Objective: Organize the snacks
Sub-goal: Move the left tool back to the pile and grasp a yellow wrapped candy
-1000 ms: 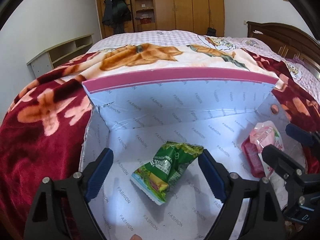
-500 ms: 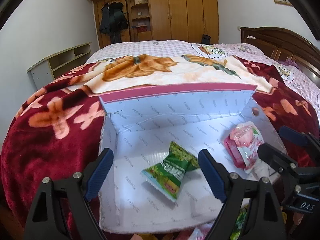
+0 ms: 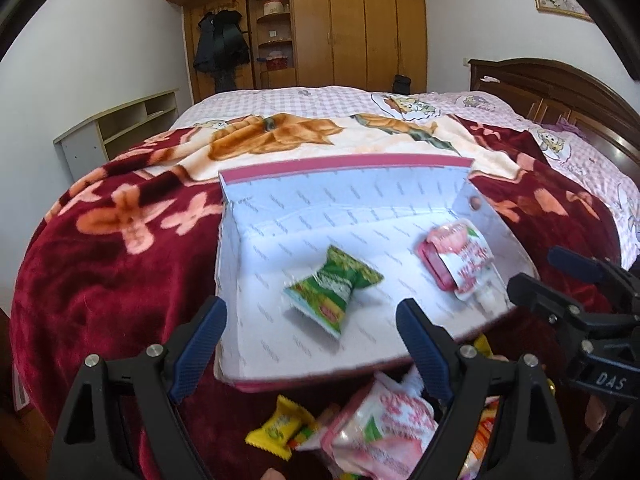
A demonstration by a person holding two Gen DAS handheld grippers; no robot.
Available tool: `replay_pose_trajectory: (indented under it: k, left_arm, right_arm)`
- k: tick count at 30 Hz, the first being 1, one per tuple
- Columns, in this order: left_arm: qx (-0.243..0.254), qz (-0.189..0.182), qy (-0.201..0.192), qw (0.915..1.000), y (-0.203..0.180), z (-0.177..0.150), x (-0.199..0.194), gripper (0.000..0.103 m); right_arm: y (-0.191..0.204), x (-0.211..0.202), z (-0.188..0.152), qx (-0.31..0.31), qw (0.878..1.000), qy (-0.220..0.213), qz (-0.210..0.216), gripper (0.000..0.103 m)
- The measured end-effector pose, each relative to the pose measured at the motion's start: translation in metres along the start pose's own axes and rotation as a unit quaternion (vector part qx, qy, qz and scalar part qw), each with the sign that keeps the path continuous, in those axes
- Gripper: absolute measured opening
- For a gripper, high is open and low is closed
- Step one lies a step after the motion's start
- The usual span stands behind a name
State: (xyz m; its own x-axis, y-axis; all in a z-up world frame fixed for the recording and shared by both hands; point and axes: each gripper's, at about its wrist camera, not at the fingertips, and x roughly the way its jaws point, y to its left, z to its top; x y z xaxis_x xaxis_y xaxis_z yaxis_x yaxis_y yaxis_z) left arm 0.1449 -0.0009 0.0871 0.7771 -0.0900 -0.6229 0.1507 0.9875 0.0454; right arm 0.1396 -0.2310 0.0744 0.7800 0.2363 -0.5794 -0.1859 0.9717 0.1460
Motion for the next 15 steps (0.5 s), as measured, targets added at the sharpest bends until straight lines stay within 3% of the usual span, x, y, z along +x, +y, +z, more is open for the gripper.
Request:
replay_pose_trajectory:
  k: [6,15]
  left_arm:
    - [-0.016,0.002,0.009,0.9998,0.006,-0.021,-0.007,0.090]
    - [-0.046,0.035,0.030,0.9979,0.030,-0.056,-0.007,0.090]
  right_arm:
    - [-0.006,-0.012,-0.016,0.012,1.000,0.006,0.000,0.089]
    - [-0.014,-0.021,-0.046,0.026,0.999,0.025,0.005,0.089]
